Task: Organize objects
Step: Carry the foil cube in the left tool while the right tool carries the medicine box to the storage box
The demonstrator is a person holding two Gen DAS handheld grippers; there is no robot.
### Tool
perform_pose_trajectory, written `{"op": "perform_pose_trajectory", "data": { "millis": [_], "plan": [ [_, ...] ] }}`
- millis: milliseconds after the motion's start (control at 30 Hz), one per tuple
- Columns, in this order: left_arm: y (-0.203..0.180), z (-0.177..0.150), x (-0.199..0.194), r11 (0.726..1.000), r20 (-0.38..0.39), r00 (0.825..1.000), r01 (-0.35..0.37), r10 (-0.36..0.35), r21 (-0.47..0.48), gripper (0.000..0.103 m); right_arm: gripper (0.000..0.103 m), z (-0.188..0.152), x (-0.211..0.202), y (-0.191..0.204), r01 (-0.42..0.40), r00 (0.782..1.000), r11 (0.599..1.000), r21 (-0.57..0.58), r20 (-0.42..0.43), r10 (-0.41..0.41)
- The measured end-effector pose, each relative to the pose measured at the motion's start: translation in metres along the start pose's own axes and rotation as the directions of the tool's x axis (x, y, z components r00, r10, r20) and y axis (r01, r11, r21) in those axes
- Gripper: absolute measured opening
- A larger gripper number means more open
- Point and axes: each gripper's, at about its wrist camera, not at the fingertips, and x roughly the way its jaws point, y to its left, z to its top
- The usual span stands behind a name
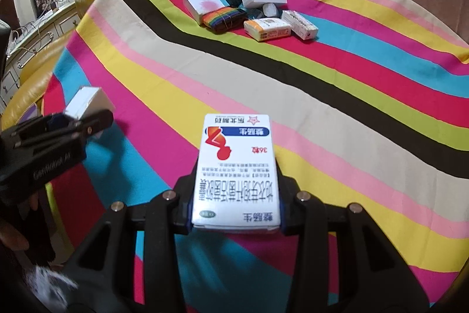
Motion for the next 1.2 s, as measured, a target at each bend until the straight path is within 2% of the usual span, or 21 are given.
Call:
{"op": "perform_pose_trajectory", "data": {
  "millis": [233,667,1200],
  "plan": [
    [0.0,-0.012,-0.03,1.0,0.024,1.0,-0.008,0.007,0.031,0.046,0.044,0.003,-0.021,0.012,-0.021,0.999,0.999,-0.028,0.033,0.022],
    [0.038,-0.02,-0.075,0.999,0.068,0.997,-0.029,0.031,-0.022,0.046,0.044,0.008,-0.036,0.06,-0.068,0.996,0.988,-0.139,0.05,0.076],
    [0.105,-0.045,-0.114,0.989,0.096,0.993,-0.057,0.071,-0.138,0.046,0.044,0.013,-0.06,0.126,-0.128,0.985,0.946,-0.296,0.07,0.156]
  ]
}}
